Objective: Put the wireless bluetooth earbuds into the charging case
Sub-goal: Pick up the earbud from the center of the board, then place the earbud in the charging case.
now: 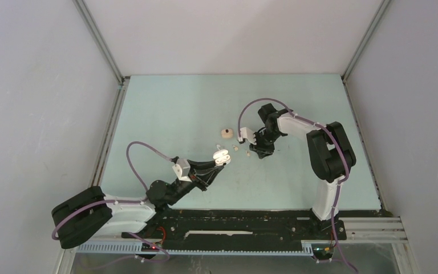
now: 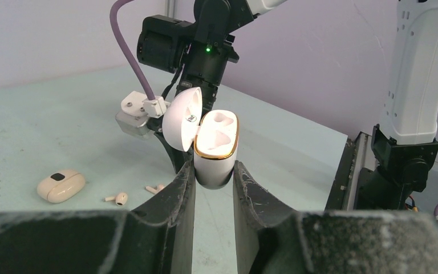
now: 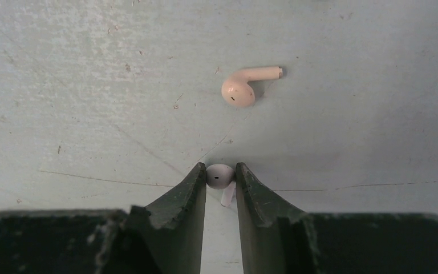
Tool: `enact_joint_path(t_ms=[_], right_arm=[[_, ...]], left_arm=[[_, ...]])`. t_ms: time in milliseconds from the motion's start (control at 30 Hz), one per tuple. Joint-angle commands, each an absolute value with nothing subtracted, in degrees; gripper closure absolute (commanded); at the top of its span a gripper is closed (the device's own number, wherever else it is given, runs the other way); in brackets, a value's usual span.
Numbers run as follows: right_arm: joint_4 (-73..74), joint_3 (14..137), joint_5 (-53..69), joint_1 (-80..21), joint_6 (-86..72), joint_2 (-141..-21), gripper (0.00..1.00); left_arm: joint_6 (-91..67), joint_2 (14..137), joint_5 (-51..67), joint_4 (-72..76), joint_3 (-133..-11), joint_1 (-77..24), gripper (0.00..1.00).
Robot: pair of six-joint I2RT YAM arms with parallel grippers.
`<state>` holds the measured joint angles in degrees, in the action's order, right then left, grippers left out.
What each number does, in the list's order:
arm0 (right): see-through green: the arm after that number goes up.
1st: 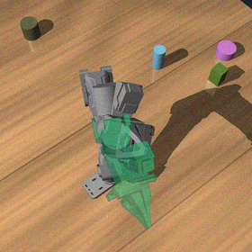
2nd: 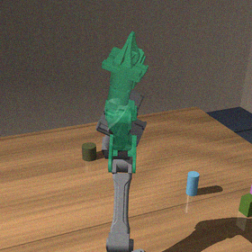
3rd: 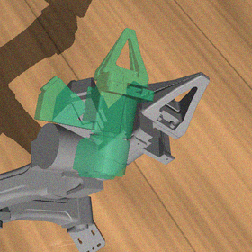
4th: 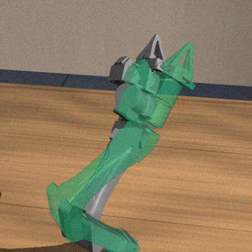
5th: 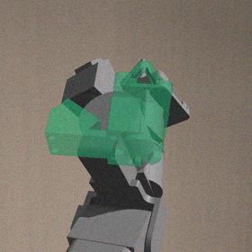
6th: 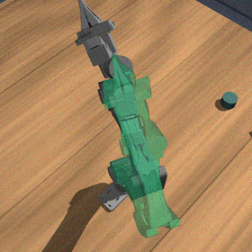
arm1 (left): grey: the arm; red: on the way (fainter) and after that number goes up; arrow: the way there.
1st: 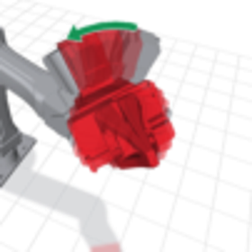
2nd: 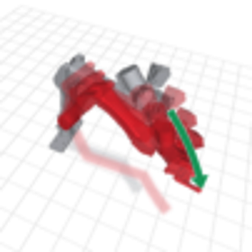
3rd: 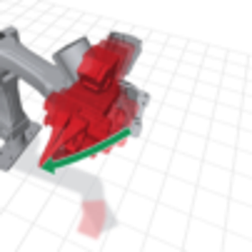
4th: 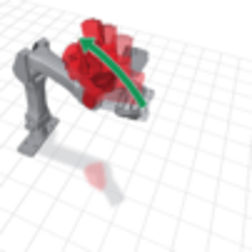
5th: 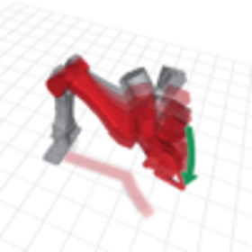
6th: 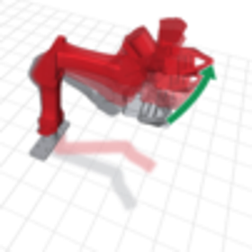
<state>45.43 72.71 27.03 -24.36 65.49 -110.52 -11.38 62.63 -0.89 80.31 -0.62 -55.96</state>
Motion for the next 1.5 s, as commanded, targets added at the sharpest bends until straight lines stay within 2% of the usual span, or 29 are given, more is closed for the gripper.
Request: enact_joint_path(t_ms=[0,167,333,567,667,767,867,1067,1467], right_arm=[[46.79,73.09,25.93,-24.95,64.09,-112.38,0.75],[47.54,73.17,27.21,-24.38,62.87,-110.87,0.81],[51.97,76.87,34.85,-21.55,58.29,-108.18,0.86],[51.74,77.38,50.18,-16.99,46.45,-95.18,0.88],[48.70,77.43,54.30,-16.06,39.67,-89.19,0.94],[41.78,76.32,58.45,-15.09,30.21,-83.81,0.96],[26.98,72.66,61.16,-15.11,18.23,-78.44,0.97],[-0.01,61.70,56.38,-16.74,1.62,-69.83,1.00],[-11.64,56.96,50.21,-19.15,-9.12,-69.26,1.00]], left_arm=[[-11.58,63.18,-0.63,84.41,-0.42,-55.99,1.00],[-11.60,64.08,-0.44,84.70,-0.77,-55.99,1.00],[-11.53,65.05,-0.63,84.81,-1.27,-55.99,1.00],[-10.87,71.67,-2.66,88.08,-4.23,-56.00,1.00],[-10.57,76.18,-5.28,91.08,-6.08,-55.99,1.00],[-9.67,80.32,-7.16,91.14,-9.07,-56.14,1.00],[-9.03,83.53,-8.72,91.14,-12.63,-56.68,1.00],[-7.70,86.36,-14.21,91.14,-18.54,-58.32,1.00],[-11.81,87.67,-16.82,91.14,-22.81,-58.95,1.00]])
